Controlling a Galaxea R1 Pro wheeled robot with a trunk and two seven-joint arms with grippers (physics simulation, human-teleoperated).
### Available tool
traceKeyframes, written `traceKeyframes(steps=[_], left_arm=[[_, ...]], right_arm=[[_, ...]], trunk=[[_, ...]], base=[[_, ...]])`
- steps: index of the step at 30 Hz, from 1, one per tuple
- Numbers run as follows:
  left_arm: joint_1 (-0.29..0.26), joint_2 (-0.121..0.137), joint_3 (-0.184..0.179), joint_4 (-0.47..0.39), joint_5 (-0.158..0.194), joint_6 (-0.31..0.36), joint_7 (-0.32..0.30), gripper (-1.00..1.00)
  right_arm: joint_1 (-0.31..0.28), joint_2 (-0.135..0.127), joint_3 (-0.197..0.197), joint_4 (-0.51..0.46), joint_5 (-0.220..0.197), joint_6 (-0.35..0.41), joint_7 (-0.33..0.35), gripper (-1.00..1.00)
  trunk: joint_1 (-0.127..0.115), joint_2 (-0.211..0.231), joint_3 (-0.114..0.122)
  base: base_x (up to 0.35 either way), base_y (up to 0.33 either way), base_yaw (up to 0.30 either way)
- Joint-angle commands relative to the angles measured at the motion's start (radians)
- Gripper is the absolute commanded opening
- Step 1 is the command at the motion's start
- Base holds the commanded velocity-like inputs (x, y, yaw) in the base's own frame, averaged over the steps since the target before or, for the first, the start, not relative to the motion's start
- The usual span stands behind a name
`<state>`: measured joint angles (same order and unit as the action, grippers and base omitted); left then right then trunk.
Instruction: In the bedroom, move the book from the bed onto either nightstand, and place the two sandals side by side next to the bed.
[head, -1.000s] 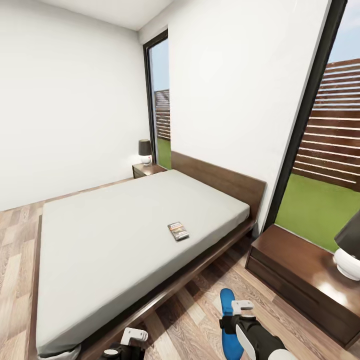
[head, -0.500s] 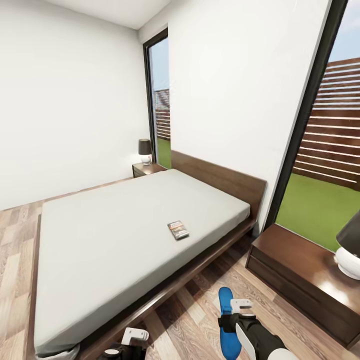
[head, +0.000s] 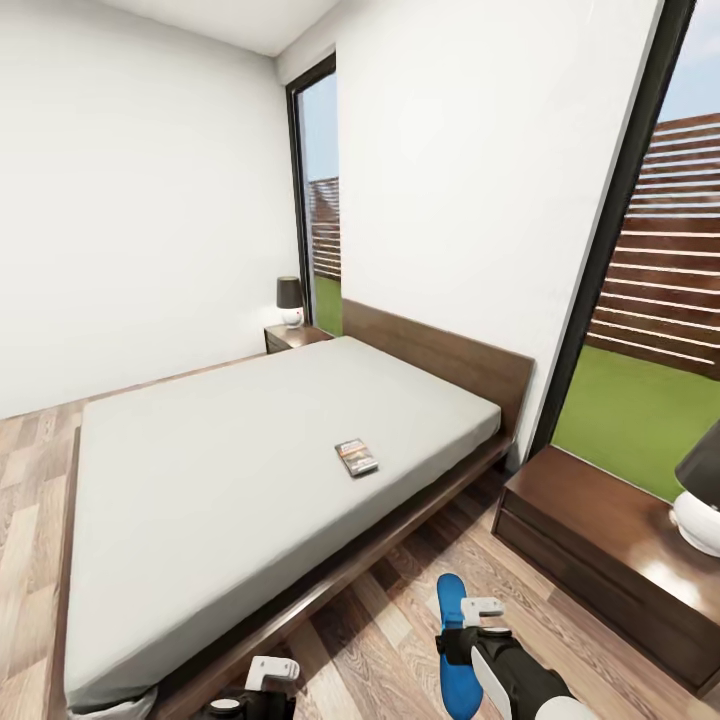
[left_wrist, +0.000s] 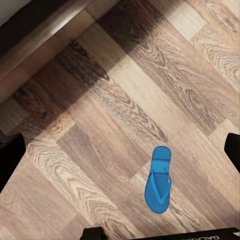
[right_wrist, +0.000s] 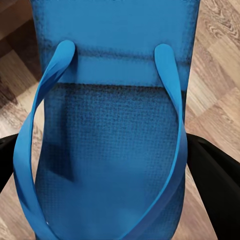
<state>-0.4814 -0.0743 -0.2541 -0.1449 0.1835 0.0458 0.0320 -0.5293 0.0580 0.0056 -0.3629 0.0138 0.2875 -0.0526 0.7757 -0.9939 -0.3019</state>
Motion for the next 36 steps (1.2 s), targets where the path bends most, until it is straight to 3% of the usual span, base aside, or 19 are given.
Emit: traceKeyframes(steps=[1, 8, 36], left_arm=[[0.000, 0.000, -0.008, -0.002, 0.013, 0.005, 0.003, 1.00], [0.000, 0.003, -0.010, -0.001, 0.079, 0.004, 0.004, 1.00], [0.001, 0.001, -0.011, -0.001, 0.090, 0.002, 0.004, 1.00]], right_arm=[[-0.001, 0.000, 0.001, -0.002, 0.000, 0.006, -0.003, -1.00], [0.000, 0.000, 0.001, -0.002, 0.000, 0.006, -0.003, -1.00], [0.000, 0.001, 0.002, -0.001, 0.000, 0.007, -0.003, -1.00]], trunk=[[0.004, -0.008, -0.004], [0.031, -0.057, -0.026], [0.138, -0.253, -0.114]], base=[[0.000, 0.000, 0.000], [0.000, 0.000, 0.000], [0.000, 0.000, 0.000]])
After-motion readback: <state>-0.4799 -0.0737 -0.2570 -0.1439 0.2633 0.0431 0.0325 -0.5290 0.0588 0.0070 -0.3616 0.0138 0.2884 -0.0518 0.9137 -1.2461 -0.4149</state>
